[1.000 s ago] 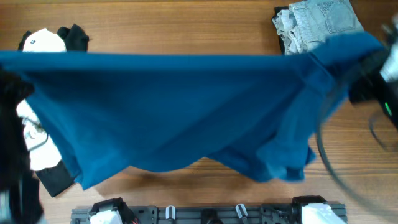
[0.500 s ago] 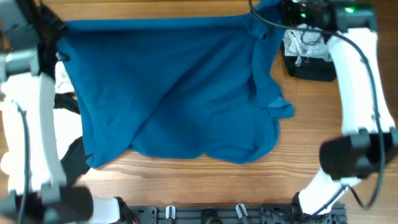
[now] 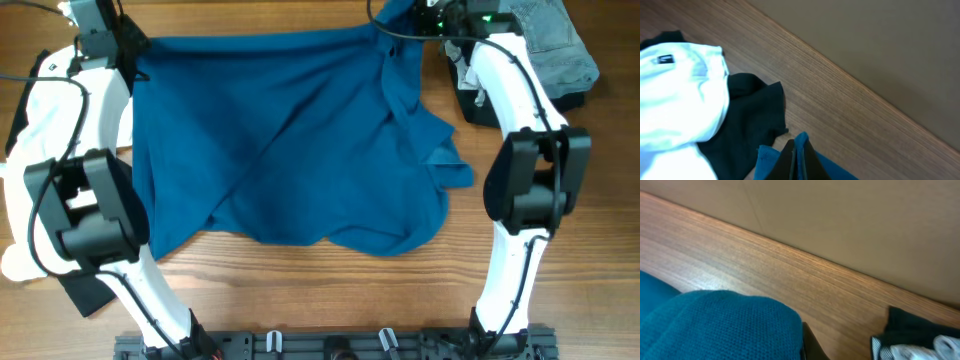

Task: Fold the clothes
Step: 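Lay the teal shirt flat on the table, both grippers at its top edge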

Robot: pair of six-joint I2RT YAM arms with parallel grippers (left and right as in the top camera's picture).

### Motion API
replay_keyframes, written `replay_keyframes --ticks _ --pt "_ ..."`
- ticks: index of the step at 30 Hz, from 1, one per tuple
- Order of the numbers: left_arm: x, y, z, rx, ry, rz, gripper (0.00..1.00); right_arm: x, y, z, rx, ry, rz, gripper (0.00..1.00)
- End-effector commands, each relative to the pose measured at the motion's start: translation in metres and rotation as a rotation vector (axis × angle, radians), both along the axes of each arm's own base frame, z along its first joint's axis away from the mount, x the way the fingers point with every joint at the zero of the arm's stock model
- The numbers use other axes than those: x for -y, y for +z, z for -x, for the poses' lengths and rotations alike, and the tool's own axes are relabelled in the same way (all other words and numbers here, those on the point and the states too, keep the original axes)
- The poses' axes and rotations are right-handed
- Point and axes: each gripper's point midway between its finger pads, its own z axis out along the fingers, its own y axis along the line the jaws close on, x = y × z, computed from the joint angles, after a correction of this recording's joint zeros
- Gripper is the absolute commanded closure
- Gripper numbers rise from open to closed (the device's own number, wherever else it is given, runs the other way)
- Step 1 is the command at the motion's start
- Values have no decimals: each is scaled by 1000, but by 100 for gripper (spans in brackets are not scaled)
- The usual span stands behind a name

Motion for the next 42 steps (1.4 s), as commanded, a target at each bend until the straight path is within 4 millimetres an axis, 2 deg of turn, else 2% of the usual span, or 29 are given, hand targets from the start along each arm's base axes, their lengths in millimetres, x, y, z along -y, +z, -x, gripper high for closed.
replay_keyframes --ticks 1,2,3,4,5,6,8,12,15,17,20,23,25,29,30,33,38,42 --pt "-1 -2 -10 38 9 3 95 2 -15 -13 5 -44 -43 96" --pt "-1 -1 -12 49 14 9 94 1 -15 -16 14 -53 -56 96" --pt "-1 3 -14 67 15 6 92 1 -16 -20 30 -54 -61 85" --pt "-2 5 -16 80 14 3 80 1 -14 -22 40 -56 -64 58" --pt "-2 8 -18 94 14 1 65 1 -12 -24 51 -59 -70 26" --pt "-2 10 -19 101 14 -1 53 2 -8 -27 62 -79 -85 0" --pt "1 13 -19 104 -2 10 34 4 2 -28 71 -112 -116 0" --pt "16 28 -21 139 -74 54 16 4 23 -21 78 -115 -126 0" --pt "24 47 -21 173 -115 72 0 2 38 -7 44 -106 -128 0" --pt "34 56 -14 162 -163 93 0 -4 37 6 -3 -64 -131 0" --pt "51 56 2 93 -244 131 0 -15 23 18 -76 -26 -146 0" --pt "69 43 20 -3 -328 181 0 -31 8 27 -101 34 -74 0" --pt "74 33 29 -52 -337 212 0 -37 0 27 -101 37 -29 0" --pt "77 13 49 -165 -319 248 0 -48 -20 25 -113 19 34 1" --pt "76 10 53 -187 -309 249 0 -51 -25 25 -121 23 34 5" --pt "68 -2 68 -267 -258 230 0 -57 -53 26 -186 -3 -5 28" --pt "65 -11 80 -323 -233 228 0 -49 -82 22 -253 -117 -64 28" --pt "66 -18 84 -342 -232 234 0 -50 -95 21 -277 -149 -94 33"
